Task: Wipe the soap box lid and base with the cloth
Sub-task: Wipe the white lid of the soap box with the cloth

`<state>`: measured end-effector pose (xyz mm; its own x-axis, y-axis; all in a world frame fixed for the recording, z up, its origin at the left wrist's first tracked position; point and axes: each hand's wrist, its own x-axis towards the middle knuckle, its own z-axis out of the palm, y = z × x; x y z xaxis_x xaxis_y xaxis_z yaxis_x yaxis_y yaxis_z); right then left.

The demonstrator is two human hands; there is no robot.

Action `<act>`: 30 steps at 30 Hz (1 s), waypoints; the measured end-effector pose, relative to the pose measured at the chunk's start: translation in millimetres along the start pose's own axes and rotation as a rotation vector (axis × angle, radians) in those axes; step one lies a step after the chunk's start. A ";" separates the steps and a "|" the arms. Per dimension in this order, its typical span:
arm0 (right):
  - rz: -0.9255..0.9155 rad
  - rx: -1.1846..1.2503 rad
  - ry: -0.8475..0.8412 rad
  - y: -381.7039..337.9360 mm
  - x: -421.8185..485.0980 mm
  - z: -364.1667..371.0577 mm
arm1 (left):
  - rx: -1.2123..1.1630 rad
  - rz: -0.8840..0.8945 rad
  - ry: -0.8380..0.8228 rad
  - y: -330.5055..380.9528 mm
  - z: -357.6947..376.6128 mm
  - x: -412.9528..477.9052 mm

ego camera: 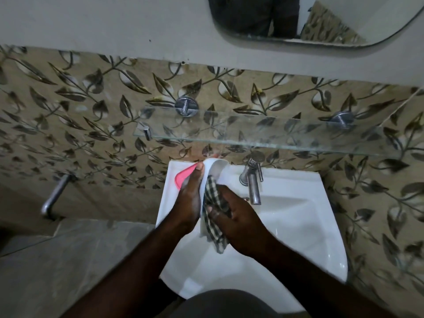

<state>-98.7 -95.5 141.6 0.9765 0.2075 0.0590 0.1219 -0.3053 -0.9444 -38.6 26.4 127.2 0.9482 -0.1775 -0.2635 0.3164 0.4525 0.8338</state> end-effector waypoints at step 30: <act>0.282 0.374 0.293 51.1 -20.5 -29.3 | 0.014 -0.101 -0.100 -28.3 -2.0 -41.8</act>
<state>-107.3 -142.6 101.6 0.9772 -0.1182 -0.1763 -0.1713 0.0509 -0.9839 -87.1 22.8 113.6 0.9038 -0.3081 -0.2970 0.4087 0.4155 0.8126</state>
